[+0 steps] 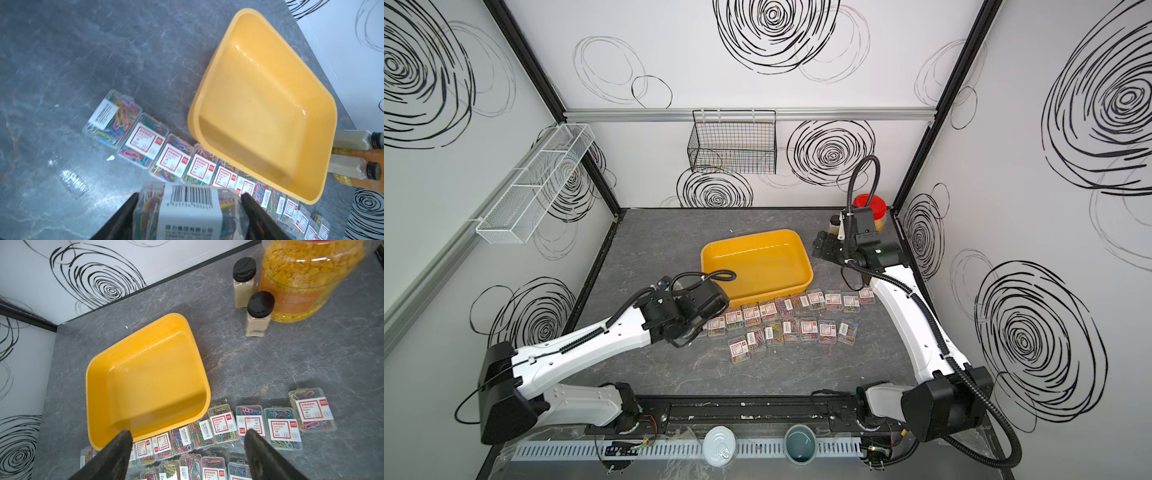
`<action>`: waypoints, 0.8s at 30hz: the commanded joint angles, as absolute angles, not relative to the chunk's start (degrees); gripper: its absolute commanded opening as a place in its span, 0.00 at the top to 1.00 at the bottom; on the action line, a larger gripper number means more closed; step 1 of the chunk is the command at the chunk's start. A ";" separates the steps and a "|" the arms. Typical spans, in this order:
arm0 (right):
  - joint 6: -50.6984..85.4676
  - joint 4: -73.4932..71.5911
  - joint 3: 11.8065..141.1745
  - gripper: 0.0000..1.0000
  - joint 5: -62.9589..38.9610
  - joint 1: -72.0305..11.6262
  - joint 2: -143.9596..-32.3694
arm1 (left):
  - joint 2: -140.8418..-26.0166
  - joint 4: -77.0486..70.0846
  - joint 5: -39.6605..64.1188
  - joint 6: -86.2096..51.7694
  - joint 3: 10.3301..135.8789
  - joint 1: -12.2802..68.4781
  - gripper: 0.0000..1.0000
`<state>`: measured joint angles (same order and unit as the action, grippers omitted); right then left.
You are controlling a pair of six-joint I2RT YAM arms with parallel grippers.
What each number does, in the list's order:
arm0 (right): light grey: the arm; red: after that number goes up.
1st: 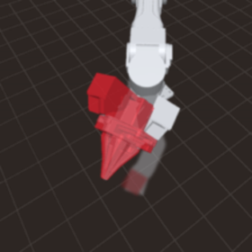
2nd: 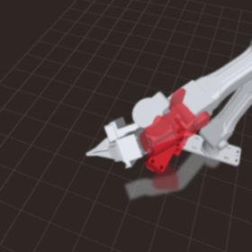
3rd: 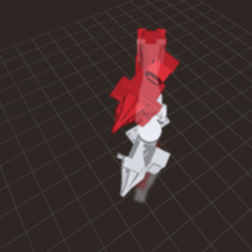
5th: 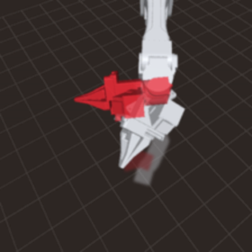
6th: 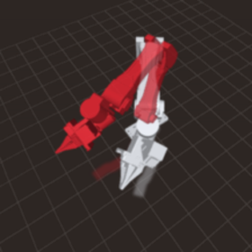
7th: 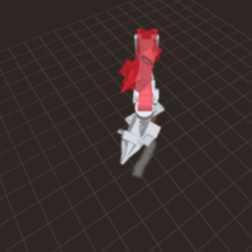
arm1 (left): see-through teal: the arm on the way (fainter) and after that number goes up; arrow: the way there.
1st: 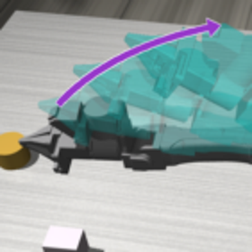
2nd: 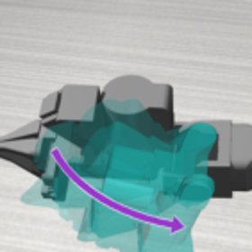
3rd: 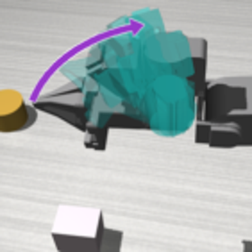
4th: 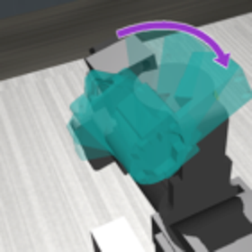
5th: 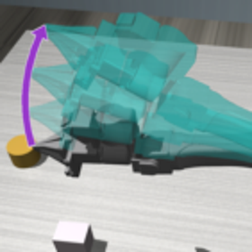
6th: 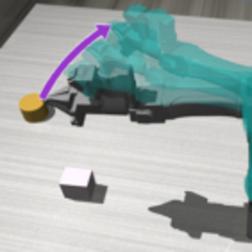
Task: Take the paper clips out of the storage box
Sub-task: Place the boxed paper clips at the center of the board.
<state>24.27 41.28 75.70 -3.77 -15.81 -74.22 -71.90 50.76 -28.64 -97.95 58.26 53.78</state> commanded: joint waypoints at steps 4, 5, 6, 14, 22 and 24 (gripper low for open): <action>21.35 40.18 74.63 0.12 -1.58 -18.30 -71.78 | -66.73 51.23 -28.14 -116.64 50.01 59.05 0.60; 21.18 39.85 74.09 0.12 -1.89 -18.36 -71.40 | -66.54 50.83 -27.89 -117.80 49.34 59.71 0.60; 20.99 39.80 73.43 0.12 -2.13 -18.47 -71.02 | -66.44 50.87 -27.61 -119.13 48.81 60.50 0.60; 20.14 39.95 70.58 0.12 -2.11 -18.60 -68.72 | -66.16 40.21 -22.48 -127.46 39.83 62.47 0.64; 19.77 39.75 68.65 0.11 -2.15 -18.56 -67.51 | -69.57 32.45 -19.91 -133.54 37.21 63.10 0.61; 19.54 39.63 68.30 0.11 -2.26 -18.55 -67.28 | -70.68 29.10 -19.09 -135.24 36.03 63.09 0.62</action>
